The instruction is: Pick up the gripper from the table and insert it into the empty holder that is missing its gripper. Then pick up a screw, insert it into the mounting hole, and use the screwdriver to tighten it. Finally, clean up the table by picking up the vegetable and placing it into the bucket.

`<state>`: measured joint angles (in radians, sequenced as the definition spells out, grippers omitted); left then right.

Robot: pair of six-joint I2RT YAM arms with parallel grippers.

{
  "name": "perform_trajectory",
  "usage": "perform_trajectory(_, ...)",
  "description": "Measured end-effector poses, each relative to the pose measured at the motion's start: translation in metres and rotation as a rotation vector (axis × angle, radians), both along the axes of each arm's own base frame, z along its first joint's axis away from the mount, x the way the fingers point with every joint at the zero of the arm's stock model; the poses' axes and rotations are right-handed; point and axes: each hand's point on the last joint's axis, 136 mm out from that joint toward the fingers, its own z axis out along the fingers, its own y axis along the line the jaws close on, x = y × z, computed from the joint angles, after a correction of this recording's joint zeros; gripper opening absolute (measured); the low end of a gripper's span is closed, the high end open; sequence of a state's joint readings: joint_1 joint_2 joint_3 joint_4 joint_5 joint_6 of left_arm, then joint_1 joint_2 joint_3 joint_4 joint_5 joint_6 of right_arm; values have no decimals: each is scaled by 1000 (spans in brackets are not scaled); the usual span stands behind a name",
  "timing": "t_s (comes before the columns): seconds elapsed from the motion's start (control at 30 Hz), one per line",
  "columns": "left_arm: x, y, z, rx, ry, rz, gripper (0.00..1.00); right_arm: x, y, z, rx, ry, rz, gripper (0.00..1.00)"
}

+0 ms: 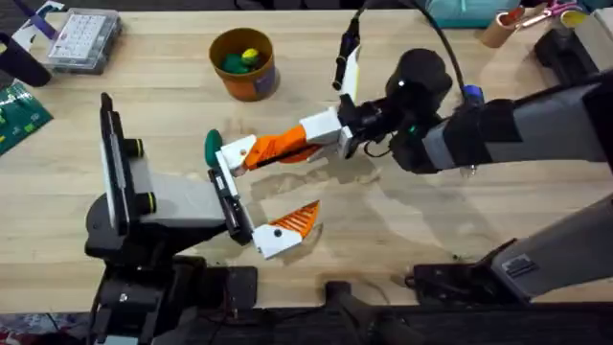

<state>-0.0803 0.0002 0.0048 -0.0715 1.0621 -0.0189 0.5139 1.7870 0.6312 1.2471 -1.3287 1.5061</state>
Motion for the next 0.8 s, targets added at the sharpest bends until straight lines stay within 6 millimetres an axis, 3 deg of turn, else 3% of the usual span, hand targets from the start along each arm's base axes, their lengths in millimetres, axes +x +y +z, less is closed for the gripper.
perform_trajectory(0.8,13,7,1,0,-5,81,986,7,33,5,-29,-53,46,24)
